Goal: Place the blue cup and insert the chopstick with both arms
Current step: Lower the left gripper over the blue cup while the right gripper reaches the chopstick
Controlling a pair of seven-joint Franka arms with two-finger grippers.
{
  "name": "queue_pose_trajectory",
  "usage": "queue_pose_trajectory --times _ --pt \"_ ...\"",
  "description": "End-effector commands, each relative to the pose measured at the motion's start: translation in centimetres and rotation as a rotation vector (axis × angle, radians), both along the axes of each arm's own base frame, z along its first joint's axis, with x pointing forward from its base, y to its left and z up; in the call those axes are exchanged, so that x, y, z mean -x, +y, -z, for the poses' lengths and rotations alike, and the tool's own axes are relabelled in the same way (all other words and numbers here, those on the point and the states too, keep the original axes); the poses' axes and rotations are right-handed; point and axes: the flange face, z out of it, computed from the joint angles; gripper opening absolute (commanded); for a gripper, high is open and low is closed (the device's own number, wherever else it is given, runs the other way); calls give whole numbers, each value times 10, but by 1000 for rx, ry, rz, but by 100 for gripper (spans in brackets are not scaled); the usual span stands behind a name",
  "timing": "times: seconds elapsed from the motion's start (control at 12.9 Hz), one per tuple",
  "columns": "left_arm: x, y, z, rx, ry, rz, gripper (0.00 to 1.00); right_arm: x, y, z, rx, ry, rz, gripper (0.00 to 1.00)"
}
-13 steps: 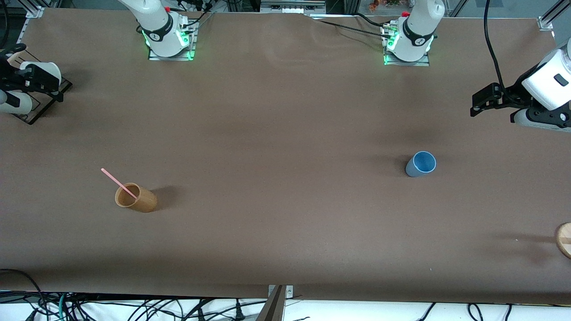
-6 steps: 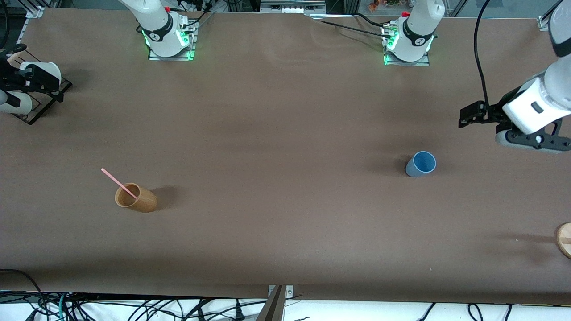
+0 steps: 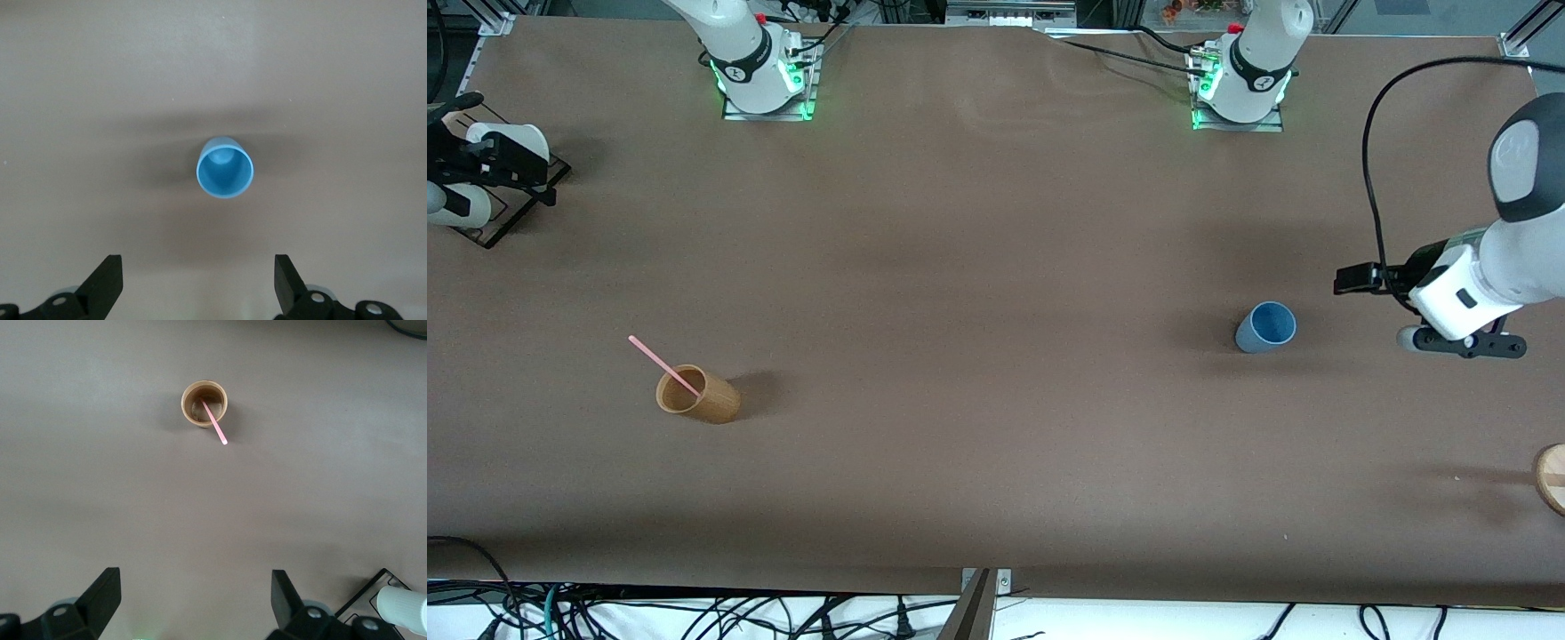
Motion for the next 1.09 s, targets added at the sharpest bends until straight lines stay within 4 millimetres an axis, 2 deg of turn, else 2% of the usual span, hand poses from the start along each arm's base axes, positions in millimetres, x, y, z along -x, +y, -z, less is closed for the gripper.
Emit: queue_pose_trajectory --times 0.0,0.23,0.39,0.47,0.54,0.78,1.01 --pt "4 13 45 20 -15 2 100 4 -1 -1 -2 -5 -16 100" --pt "16 22 95 22 -68 35 100 4 -1 -1 -2 -5 -16 100" --pt "17 25 111 16 -107 19 100 2 -1 1 -1 -3 -16 100" --pt "18 25 119 12 -131 13 100 -6 0 11 0 1 -16 100" --pt "17 27 124 8 -160 8 100 -19 1 29 1 2 -15 100" --pt "23 19 141 6 -158 17 100 -64 6 100 13 26 -18 100" --pt "37 16 161 5 -161 14 100 -88 8 160 -21 69 -27 100"
